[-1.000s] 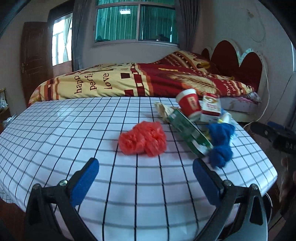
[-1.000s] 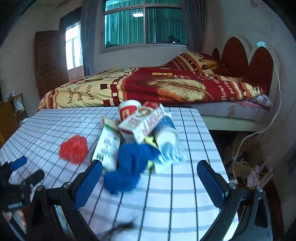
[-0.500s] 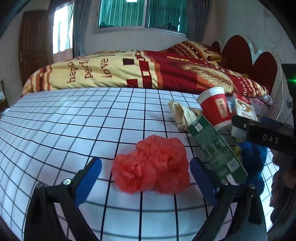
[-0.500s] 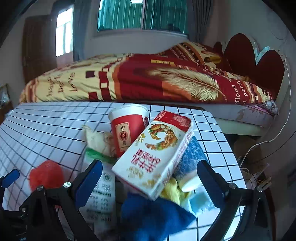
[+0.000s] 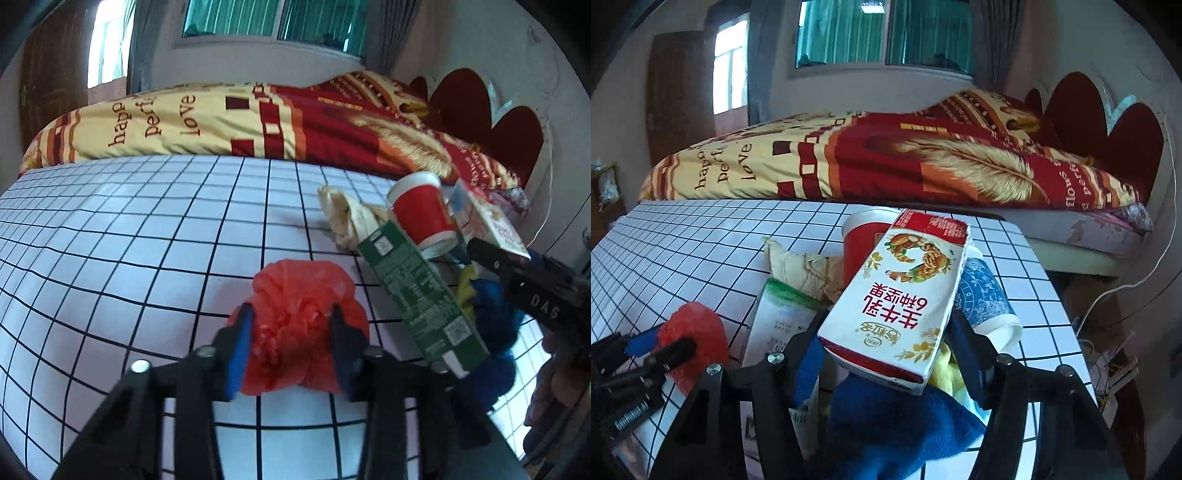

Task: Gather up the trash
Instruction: 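Grasp the red plastic bag with the left tool while the right tool grasps the milk carton, then carry the red bag and milk carton over the bucket and open both tools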

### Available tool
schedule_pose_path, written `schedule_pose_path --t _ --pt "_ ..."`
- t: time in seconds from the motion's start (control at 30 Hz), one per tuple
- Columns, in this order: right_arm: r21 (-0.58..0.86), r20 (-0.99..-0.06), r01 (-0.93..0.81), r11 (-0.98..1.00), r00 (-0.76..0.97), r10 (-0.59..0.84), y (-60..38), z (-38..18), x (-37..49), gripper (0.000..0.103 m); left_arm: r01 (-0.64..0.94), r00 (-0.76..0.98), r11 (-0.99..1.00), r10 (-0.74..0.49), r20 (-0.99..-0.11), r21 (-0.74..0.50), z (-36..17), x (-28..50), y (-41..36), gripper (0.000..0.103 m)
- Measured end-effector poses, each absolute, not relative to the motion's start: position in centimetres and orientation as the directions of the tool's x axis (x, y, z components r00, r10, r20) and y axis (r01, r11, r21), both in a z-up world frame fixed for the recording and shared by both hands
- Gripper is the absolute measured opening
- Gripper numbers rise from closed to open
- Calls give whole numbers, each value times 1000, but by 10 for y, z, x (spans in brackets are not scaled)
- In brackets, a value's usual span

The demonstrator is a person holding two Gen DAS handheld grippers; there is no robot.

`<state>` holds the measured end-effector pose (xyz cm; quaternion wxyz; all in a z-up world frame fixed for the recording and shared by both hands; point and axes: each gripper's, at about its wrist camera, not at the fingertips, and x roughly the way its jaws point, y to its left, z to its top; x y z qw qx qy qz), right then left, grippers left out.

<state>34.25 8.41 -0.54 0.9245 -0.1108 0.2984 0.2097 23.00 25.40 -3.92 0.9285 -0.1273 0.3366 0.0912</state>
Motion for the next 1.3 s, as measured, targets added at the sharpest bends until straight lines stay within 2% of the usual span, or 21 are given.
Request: schedule_pose_path --t 0.17,0.47,0.77,0.97,1.3 --pt "-46 -535 -488 872 749 391 69 7 327 61 -245 797 956 103 -596 -162 -23 212 249 33" --pt "-9 -569 -517 856 707 421 53 6 320 55 -215 808 964 85 -582 -157 -17 201 234 30" --pt "-21 -490 -545 838 737 466 32 36 287 53 -186 837 970 73 -543 -157 3 182 218 27" --pt "-9 -455 -524 852 761 463 -14 52 253 53 -146 855 976 43 -516 -160 14 161 197 27" --pt "28 -454 -440 897 794 404 -110 50 201 53 -36 860 989 -43 -508 -144 19 136 134 27"
